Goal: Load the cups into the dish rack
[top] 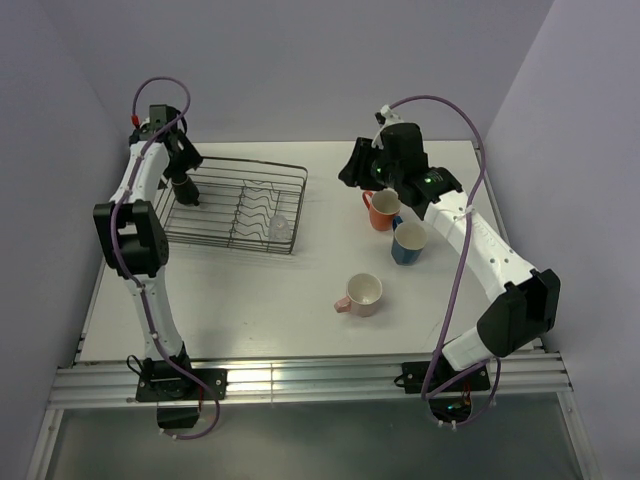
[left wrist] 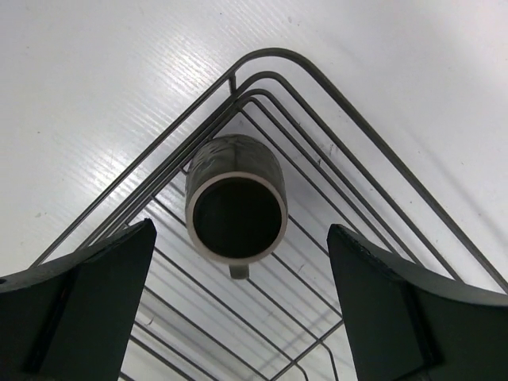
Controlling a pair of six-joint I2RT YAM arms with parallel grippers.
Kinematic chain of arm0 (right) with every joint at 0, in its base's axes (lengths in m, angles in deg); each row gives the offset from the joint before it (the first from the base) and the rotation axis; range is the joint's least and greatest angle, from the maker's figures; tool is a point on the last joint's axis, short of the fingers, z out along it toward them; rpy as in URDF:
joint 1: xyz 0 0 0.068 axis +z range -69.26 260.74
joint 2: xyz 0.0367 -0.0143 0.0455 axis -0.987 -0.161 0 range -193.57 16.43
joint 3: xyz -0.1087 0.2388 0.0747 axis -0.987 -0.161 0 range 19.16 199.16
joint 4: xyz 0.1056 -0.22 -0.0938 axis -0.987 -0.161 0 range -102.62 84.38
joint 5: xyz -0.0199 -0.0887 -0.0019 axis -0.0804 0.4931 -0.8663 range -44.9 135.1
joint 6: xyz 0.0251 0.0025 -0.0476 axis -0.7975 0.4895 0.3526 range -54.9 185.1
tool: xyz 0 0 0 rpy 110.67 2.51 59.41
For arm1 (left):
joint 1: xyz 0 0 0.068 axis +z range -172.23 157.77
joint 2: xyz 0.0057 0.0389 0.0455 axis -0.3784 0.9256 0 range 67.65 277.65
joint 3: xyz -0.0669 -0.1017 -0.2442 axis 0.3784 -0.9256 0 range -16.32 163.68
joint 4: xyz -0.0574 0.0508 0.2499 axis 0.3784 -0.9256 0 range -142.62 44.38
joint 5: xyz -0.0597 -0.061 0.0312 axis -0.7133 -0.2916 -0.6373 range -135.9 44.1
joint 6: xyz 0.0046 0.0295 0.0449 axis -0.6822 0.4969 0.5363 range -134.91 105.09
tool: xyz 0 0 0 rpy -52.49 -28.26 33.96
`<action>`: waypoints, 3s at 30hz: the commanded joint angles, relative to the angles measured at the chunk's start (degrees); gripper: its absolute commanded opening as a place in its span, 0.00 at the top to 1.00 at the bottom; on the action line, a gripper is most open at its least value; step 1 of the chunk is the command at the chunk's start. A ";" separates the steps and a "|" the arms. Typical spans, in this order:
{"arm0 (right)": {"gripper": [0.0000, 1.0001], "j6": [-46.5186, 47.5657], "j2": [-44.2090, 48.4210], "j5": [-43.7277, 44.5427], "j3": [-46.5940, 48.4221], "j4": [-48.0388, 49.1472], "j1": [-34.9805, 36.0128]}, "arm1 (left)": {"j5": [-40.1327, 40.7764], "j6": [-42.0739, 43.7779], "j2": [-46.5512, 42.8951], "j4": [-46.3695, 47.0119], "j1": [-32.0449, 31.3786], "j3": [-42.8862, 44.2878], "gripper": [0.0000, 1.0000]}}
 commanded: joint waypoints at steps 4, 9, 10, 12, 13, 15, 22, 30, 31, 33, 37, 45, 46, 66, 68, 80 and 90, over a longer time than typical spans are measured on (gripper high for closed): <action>0.51 1.98 -0.26 5.47 1.66 -2.54 0.43 | -0.76 0.75 -7.41 1.12 -0.10 -4.40 0.03; 0.51 3.39 -0.70 9.35 2.97 -5.17 0.43 | -0.68 1.02 -11.98 1.30 -0.81 -6.86 0.03; 0.51 3.56 -0.79 10.14 3.32 -5.70 0.43 | -0.76 1.02 -12.77 1.38 -0.90 -7.65 0.03; 0.50 4.09 -1.23 12.86 3.85 -6.93 0.34 | -1.29 1.19 -15.49 1.73 -1.68 -8.79 0.03; 0.49 4.27 -1.40 13.65 4.03 -7.28 0.34 | -1.21 1.11 -16.54 2.17 -1.95 -9.93 0.03; 0.48 4.53 -2.10 14.71 4.03 -8.07 -0.62 | -1.91 1.11 -20.06 2.52 -2.22 -11.08 0.03; 0.48 5.67 -8.78 14.89 6.14 -10.27 -3.53 | -8.57 0.49 -33.41 7.00 -8.63 -18.36 0.03; 0.48 5.76 -17.22 18.40 9.21 -11.77 -4.23 | -18.51 -0.04 -47.04 12.72 -11.88 -28.39 0.03; 0.48 5.76 -17.92 18.84 9.48 -11.94 -4.32 | -20.00 -0.04 -47.92 12.98 -11.97 -29.70 0.03; 0.48 5.50 -19.42 20.51 9.57 -12.30 -4.32 | -21.33 -0.12 -50.47 13.69 -12.06 -31.12 0.02; 0.48 5.24 -21.09 22.18 9.04 -12.12 -4.32 | -22.12 0.40 -53.20 14.04 -12.06 -32.88 0.01; 0.51 4.88 -24.43 21.84 8.34 -11.51 -4.32 | -23.18 0.67 -55.67 14.30 -12.06 -34.29 0.02; 0.52 4.88 -24.69 21.66 8.25 -11.42 -4.32 | -23.18 0.75 -55.75 14.22 -12.06 -34.55 0.02; 1.00 5.94 -25.49 21.48 8.34 -12.03 -4.23 | -25.37 -0.04 -56.98 17.46 -12.06 -39.29 0.03; 1.00 6.03 -23.65 22.09 8.86 -12.03 -4.14 | -26.34 -0.21 -56.90 17.90 -12.06 -39.65 0.04; 1.00 6.38 -17.14 21.67 26.87 -21.17 -3.88 | -38.54 -2.93 -56.81 28.34 -12.06 -44.30 0.01; 1.00 0.06 -7.91 -17.16 22.67 -7.75 -1.42 | -52.00 -6.10 -55.76 44.70 -12.06 -49.41 0.01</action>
